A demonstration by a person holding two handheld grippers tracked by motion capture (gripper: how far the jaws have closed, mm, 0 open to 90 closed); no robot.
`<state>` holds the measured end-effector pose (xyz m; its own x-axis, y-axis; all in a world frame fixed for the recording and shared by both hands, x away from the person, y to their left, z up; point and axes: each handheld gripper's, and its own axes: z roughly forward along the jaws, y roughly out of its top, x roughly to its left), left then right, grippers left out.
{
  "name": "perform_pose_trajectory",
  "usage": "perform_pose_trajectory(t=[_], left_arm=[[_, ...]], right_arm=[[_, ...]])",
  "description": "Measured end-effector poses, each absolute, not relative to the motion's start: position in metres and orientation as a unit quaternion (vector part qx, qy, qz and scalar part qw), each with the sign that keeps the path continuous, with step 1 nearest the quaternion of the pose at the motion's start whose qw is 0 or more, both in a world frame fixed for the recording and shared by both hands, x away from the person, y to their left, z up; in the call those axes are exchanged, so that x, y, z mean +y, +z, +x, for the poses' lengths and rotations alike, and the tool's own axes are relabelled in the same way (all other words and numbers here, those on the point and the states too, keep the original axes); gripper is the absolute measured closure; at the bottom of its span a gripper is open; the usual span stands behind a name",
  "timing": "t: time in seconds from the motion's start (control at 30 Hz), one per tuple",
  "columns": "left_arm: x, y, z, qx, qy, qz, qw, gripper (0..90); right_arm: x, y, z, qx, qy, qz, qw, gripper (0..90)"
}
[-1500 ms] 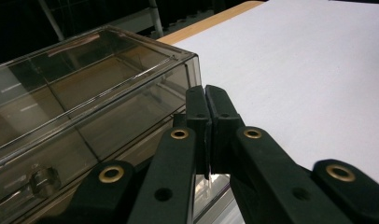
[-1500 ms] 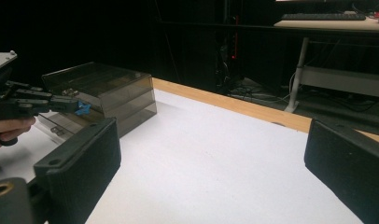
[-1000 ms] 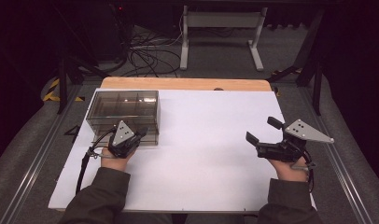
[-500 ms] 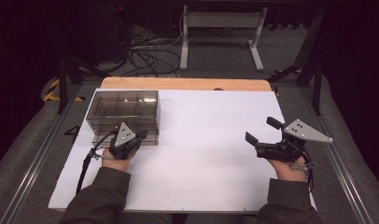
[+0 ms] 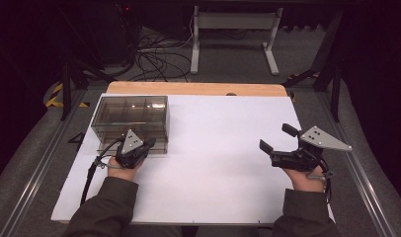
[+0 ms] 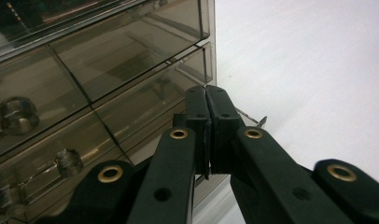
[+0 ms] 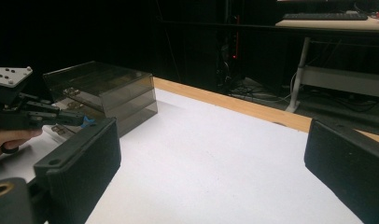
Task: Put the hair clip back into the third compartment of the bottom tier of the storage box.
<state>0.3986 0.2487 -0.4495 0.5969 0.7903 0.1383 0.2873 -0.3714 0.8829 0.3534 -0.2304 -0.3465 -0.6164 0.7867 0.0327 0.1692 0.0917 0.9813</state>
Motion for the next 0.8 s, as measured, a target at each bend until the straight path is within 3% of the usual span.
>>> perform_pose_trajectory(t=[0.8], left_arm=[[0.2522,-0.4543,0.4043,0.368,0.268,0.78,0.429,88.3]], right_arm=[[-0.2305,-0.3466,0.3533,0.69,0.577,0.347,0.267,4.3]])
